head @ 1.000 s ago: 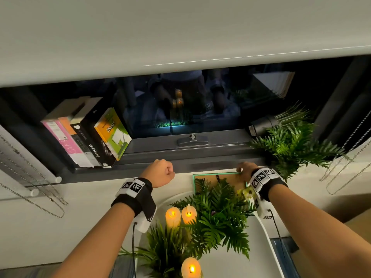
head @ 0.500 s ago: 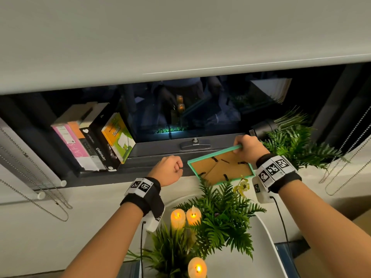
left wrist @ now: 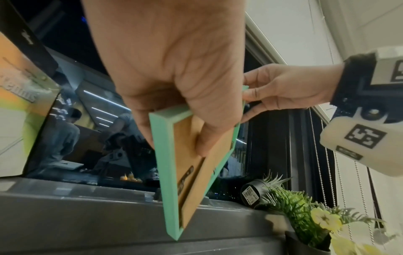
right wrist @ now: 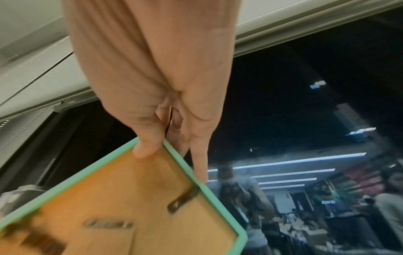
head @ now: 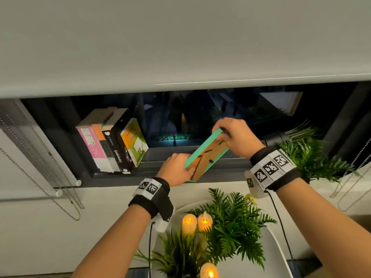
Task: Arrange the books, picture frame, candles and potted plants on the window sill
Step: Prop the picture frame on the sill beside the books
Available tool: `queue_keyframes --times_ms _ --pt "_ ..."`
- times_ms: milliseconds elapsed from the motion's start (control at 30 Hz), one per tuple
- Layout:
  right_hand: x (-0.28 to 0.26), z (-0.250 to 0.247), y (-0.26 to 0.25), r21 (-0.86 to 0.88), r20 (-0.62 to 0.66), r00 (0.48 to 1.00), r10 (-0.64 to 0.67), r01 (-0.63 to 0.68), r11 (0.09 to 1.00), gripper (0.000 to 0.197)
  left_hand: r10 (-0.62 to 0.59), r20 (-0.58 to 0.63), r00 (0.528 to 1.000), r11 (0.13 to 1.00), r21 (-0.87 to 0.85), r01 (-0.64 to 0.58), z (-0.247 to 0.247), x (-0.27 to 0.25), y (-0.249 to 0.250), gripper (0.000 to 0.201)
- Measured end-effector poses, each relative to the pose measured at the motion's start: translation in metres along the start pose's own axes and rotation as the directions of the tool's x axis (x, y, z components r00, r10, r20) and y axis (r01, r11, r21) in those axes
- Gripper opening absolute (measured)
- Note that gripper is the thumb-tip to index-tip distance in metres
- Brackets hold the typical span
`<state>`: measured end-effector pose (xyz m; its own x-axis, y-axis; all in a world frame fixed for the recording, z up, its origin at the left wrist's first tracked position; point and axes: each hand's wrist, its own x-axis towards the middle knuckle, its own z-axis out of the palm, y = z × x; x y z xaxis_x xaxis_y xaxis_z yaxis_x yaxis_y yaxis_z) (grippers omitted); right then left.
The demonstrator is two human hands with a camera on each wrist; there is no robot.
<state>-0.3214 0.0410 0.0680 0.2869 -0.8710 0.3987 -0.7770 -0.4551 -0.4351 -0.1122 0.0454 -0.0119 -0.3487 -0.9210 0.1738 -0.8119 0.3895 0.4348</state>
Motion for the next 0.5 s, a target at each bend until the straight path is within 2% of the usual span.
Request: queue_keyframes --times_ms 67,167,200,267,367,400,433,500 --pt "0.004 0.010 -0.010 0.076 -0.032 0.999 -0.033 0.036 0.996 0.017 -0.032 -0.077 0.997 0.998 0.048 0.036 -0.001 -0.008 -0.001 0.013" --pt "0.008 0.022 -0.017 0.194 -0.151 0.987 0.054 -0.025 0.981 0.025 -0.117 -0.189 0.975 0.993 -0.006 0.118 -0.004 -0.012 -0.014 0.018" --pt "0.008 0.027 -0.017 0.212 -0.155 0.984 0.087 -0.053 0.976 0.028 -0.144 -0.230 0.963 0.990 -0.047 0.136 -0.006 -0.013 -0.017 0.016" --pt "0.008 0.039 -0.024 0.275 -0.073 0.990 0.119 -0.095 0.957 0.035 -0.158 -0.325 0.933 0.987 -0.079 0.140 -0.013 -0.015 -0.018 0.015" --pt "0.007 0.060 -0.046 0.415 0.156 0.976 0.151 -0.203 0.887 0.058 -0.062 -0.432 0.900 0.998 -0.044 0.048 -0.022 -0.020 -0.006 0.006" --pt "0.008 0.066 -0.053 0.450 0.188 0.967 0.175 -0.243 0.859 0.062 -0.030 -0.452 0.892 1.000 -0.012 0.028 -0.023 -0.021 -0.003 0.008" --pt "0.010 0.071 -0.059 0.495 0.190 0.960 0.204 -0.273 0.825 0.061 -0.016 -0.451 0.892 0.999 0.026 0.031 -0.022 -0.022 0.000 0.019" --pt "0.015 0.080 -0.064 0.568 0.163 0.956 0.245 -0.294 0.768 0.050 0.012 -0.433 0.901 0.997 0.072 0.021 -0.021 -0.026 0.002 0.033"
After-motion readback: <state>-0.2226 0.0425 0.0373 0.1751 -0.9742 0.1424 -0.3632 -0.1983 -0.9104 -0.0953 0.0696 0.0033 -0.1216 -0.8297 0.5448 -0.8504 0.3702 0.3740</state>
